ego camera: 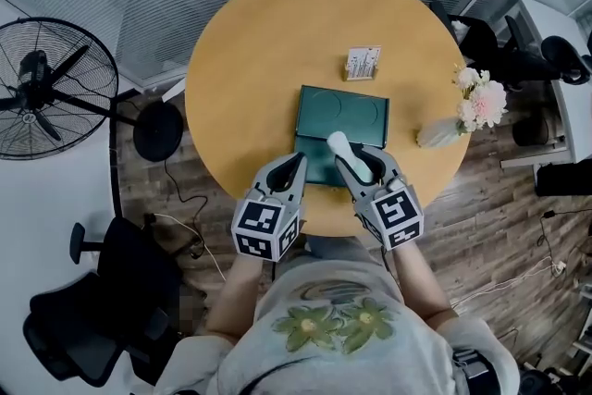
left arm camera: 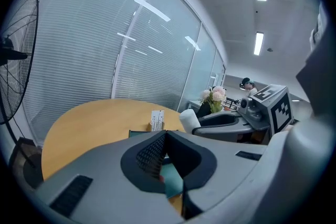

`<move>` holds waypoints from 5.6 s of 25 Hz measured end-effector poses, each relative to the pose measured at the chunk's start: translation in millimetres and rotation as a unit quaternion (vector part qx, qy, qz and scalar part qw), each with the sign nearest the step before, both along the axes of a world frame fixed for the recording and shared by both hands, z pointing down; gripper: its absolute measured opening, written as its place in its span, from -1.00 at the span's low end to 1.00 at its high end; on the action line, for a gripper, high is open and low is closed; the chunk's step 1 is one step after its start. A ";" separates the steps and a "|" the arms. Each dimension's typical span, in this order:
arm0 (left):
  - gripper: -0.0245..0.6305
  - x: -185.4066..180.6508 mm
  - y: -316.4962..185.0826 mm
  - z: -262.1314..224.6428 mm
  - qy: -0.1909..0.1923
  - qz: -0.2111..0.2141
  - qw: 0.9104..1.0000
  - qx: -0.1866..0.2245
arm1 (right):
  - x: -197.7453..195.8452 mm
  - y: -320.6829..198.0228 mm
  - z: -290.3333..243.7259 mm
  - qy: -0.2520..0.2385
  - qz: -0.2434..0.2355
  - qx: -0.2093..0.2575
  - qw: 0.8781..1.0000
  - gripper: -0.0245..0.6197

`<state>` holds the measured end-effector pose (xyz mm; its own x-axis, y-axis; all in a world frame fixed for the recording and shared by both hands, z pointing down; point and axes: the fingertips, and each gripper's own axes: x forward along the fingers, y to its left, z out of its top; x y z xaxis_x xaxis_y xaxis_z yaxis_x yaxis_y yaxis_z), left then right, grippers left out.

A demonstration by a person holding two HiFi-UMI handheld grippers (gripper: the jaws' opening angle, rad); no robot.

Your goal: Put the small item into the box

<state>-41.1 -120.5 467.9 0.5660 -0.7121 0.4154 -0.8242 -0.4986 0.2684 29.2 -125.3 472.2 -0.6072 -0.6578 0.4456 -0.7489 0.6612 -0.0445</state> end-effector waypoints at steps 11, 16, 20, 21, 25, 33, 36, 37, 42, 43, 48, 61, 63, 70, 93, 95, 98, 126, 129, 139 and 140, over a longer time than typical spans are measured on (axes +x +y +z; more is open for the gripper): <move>-0.92 -6.5 -17.6 16.8 -0.002 -0.001 1.000 -0.016 | -5.7 -9.9 31.8 0.028 -0.025 -0.026 0.999 -0.53; -0.92 -7.6 -21.5 25.5 -0.002 -0.005 1.000 -0.024 | -4.2 -12.6 46.8 0.040 -0.034 -0.040 0.998 -0.53; -0.92 -10.3 -24.2 30.1 -0.002 -0.009 1.000 -0.028 | -7.6 -14.1 55.2 0.048 -0.044 -0.047 0.997 -0.53; -0.92 -11.1 -24.6 31.0 -0.002 -0.010 1.000 -0.030 | -8.8 -13.9 57.1 0.051 -0.047 -0.049 0.996 -0.53; -0.92 -13.0 -25.4 35.5 -0.003 -0.012 0.999 -0.035 | -12.7 -13.0 65.6 0.058 -0.055 -0.055 0.995 -0.53; -0.92 -10.2 -27.0 41.6 -0.003 -0.014 0.999 -0.040 | -13.2 -13.4 79.1 0.071 -0.068 -0.062 0.993 -0.52; -0.92 -7.9 -27.4 42.5 -0.003 -0.012 0.999 -0.041 | -13.4 -12.7 83.9 0.077 -0.074 -0.064 0.992 -0.52; -0.92 -6.9 -27.6 42.5 -0.002 -0.012 0.999 -0.041 | -13.3 -12.7 85.3 0.079 -0.075 -0.064 0.992 -0.52; -0.93 -1.4 -30.5 45.4 -0.001 -0.010 0.999 -0.043 | -10.4 -14.2 92.8 0.087 -0.078 -0.064 0.991 -0.52; -0.93 -0.5 -31.1 46.2 -0.001 -0.010 0.999 -0.043 | -9.6 -14.5 94.9 0.090 -0.079 -0.064 0.991 -0.52; -0.92 -0.7 -31.2 47.8 -0.002 -0.009 0.999 -0.043 | -10.1 -13.3 104.8 0.101 -0.084 -0.070 0.989 -0.52; -0.92 -7.1 -29.8 54.1 -0.003 -0.009 0.999 -0.048 | -17.5 -13.8 128.1 0.134 -0.104 -0.081 0.982 -0.52; -0.92 -9.1 -29.5 55.4 -0.002 -0.010 0.999 -0.049 | -17.9 -14.1 132.3 0.137 -0.104 -0.084 0.981 -0.52; -0.93 -14.5 -29.4 60.6 -0.003 -0.012 0.998 -0.054 | -21.1 -15.6 146.8 0.153 -0.111 -0.094 0.978 -0.52; -0.92 -27.3 -39.2 74.2 0.001 -0.024 0.997 -0.069 | -25.2 -22.0 208.9 0.218 -0.141 -0.142 0.955 -0.52; -0.93 -27.5 -39.9 74.8 0.001 -0.024 0.997 -0.070 | -24.1 -22.5 213.1 0.225 -0.143 -0.146 0.953 -0.52; -0.93 -28.3 -40.9 76.9 0.001 -0.025 0.997 -0.072 | -24.8 -22.8 220.6 0.233 -0.146 -0.152 0.950 -0.52; -0.92 -22.7 -25.0 2.0 0.011 -0.022 1.000 -0.001 | -21.0 -24.2 55.6 0.051 -0.041 -0.038 0.997 -0.50; -0.92 -21.4 -13.5 -13.3 0.014 -0.022 1.000 0.013 | -18.9 -14.5 17.7 0.019 -0.025 -0.005 1.000 -0.51; -0.92 -12.7 23.9 -56.6 0.018 -0.027 0.998 0.058 | -6.4 24.6 -65.0 -0.053 0.008 0.084 0.995 -0.92; -0.93 -10.7 28.1 -60.0 0.018 -0.027 0.998 0.061 | -5.3 29.1 -68.8 -0.060 0.009 0.085 0.995 -0.92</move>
<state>-51.9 -92.4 407.9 0.5387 -0.7857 0.3041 -0.8415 -0.4842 0.2397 24.0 -96.2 403.4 -0.6369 -0.7285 0.2521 -0.7564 0.6537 -0.0221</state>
